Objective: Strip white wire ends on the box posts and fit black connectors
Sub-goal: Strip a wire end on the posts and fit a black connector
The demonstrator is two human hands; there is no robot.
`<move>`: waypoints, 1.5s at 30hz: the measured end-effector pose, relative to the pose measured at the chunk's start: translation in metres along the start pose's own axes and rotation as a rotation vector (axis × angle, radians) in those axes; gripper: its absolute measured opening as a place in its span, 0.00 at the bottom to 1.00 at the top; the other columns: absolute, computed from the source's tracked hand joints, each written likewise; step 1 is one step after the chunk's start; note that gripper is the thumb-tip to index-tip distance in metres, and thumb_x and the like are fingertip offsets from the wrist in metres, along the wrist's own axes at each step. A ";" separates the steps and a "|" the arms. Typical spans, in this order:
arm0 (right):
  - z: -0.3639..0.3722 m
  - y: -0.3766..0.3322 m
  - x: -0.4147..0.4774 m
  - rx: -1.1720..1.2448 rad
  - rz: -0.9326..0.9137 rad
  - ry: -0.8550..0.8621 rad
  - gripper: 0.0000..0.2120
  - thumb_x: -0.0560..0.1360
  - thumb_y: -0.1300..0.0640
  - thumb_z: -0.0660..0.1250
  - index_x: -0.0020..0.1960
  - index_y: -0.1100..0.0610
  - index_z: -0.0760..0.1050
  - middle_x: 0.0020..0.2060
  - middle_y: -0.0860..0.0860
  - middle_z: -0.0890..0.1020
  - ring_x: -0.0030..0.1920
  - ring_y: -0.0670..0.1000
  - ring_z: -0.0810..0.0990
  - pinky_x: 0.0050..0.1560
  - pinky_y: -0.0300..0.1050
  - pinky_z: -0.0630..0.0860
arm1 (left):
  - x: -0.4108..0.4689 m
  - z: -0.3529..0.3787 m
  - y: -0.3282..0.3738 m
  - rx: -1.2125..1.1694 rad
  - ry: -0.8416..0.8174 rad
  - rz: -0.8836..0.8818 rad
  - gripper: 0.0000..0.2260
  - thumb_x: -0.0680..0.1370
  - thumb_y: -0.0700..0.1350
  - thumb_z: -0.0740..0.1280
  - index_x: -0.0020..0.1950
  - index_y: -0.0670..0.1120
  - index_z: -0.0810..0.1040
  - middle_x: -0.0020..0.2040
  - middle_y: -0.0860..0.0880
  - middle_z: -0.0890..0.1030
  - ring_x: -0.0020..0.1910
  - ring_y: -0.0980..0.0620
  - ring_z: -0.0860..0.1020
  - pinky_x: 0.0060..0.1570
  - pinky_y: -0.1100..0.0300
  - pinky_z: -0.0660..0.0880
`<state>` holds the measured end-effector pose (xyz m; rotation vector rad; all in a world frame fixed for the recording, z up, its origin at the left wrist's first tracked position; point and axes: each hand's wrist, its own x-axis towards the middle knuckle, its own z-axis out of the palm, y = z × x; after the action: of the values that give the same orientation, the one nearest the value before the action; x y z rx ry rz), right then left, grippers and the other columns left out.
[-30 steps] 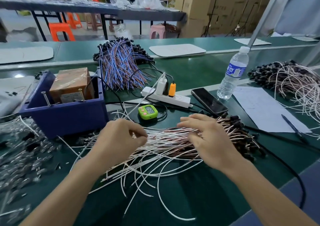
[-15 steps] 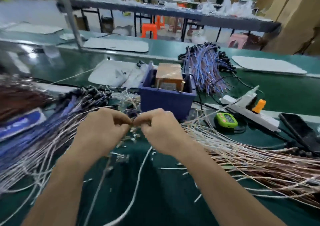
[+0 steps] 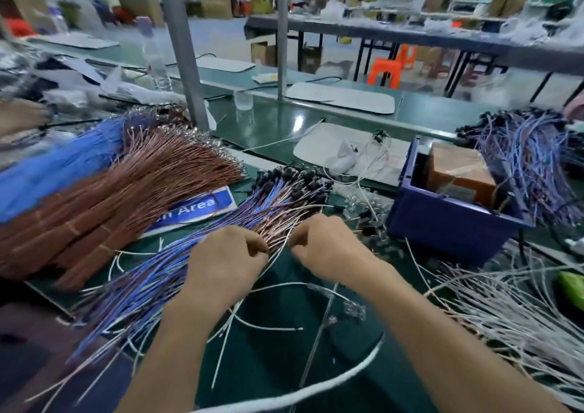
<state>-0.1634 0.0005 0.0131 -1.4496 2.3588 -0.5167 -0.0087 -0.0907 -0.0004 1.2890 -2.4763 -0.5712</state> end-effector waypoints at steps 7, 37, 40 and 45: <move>-0.001 -0.003 0.012 -0.154 -0.108 0.041 0.20 0.71 0.69 0.63 0.56 0.52 0.83 0.52 0.54 0.85 0.56 0.56 0.80 0.55 0.51 0.79 | -0.007 0.017 0.002 -0.038 0.171 0.055 0.15 0.74 0.47 0.73 0.59 0.61 0.84 0.51 0.52 0.85 0.51 0.45 0.81 0.51 0.51 0.78; -0.070 0.021 -0.025 -0.068 -0.067 0.524 0.11 0.82 0.63 0.61 0.50 0.54 0.81 0.38 0.53 0.84 0.30 0.50 0.79 0.34 0.54 0.81 | 0.011 0.014 -0.001 0.174 0.297 0.183 0.35 0.66 0.49 0.82 0.70 0.52 0.73 0.62 0.49 0.79 0.57 0.44 0.78 0.55 0.48 0.76; -0.082 0.033 -0.064 0.029 -0.050 0.625 0.08 0.82 0.55 0.66 0.45 0.49 0.81 0.29 0.43 0.80 0.29 0.45 0.78 0.29 0.38 0.75 | -0.003 0.005 0.039 -0.008 0.243 0.370 0.29 0.71 0.53 0.79 0.70 0.57 0.74 0.65 0.56 0.79 0.61 0.52 0.78 0.63 0.54 0.72; -0.096 0.071 -0.125 0.125 0.073 0.735 0.09 0.79 0.54 0.71 0.40 0.49 0.81 0.35 0.37 0.80 0.36 0.42 0.77 0.31 0.34 0.69 | -0.001 -0.006 0.095 -0.767 -0.187 0.347 0.12 0.77 0.43 0.75 0.54 0.61 0.86 0.41 0.56 0.87 0.36 0.59 0.82 0.40 0.65 0.78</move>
<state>-0.2088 0.1555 0.0754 -1.2447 2.8192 -1.3373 -0.0731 -0.0418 0.0493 0.5154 -2.1625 -1.4020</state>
